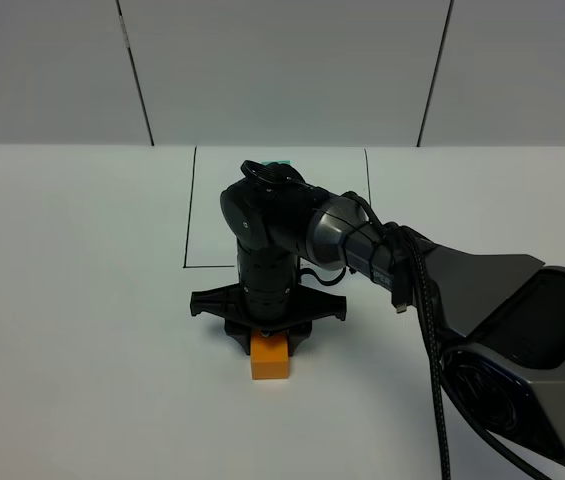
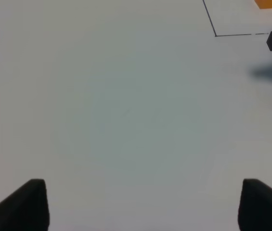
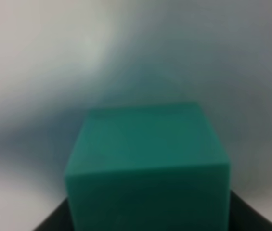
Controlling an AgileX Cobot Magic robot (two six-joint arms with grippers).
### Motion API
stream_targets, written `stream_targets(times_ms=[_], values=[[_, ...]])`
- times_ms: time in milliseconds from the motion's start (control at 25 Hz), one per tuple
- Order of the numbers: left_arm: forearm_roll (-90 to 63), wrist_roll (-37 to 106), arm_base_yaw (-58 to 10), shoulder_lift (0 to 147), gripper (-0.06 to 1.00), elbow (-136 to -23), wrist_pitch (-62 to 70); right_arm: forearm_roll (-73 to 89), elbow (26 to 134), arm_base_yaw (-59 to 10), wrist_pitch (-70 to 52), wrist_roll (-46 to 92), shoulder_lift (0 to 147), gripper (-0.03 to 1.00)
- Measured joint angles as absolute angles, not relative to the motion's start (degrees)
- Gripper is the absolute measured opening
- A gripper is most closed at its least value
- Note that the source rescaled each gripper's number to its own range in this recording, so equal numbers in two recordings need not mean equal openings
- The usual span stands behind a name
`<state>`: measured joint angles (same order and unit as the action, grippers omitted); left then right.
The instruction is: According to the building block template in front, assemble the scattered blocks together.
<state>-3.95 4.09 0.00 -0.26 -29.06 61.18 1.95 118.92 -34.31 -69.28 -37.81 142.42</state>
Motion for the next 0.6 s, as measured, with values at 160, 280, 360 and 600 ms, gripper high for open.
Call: stream_targets(times_ms=[160,280,360,600], values=[[-4.0,4.1,0.0,-0.3,0.69,-29.1,61.2,2.3,118.9,-34.1,-69.2,-37.8,142.4,0.01],[-4.0,4.1,0.0,-0.3,0.69,-29.1,61.2,2.8,118.9,-33.9,-69.2,-37.8,142.4,0.15],[-4.0,4.1,0.0,-0.3,0.69,-29.1,61.2,2.9,118.9,-33.9,-69.4,-37.8,142.4,0.41],[-4.0,4.1,0.0,-0.3,0.69,-29.1,61.2,3.0,118.9,-33.9,-69.5,-36.7,142.4,1.0]])
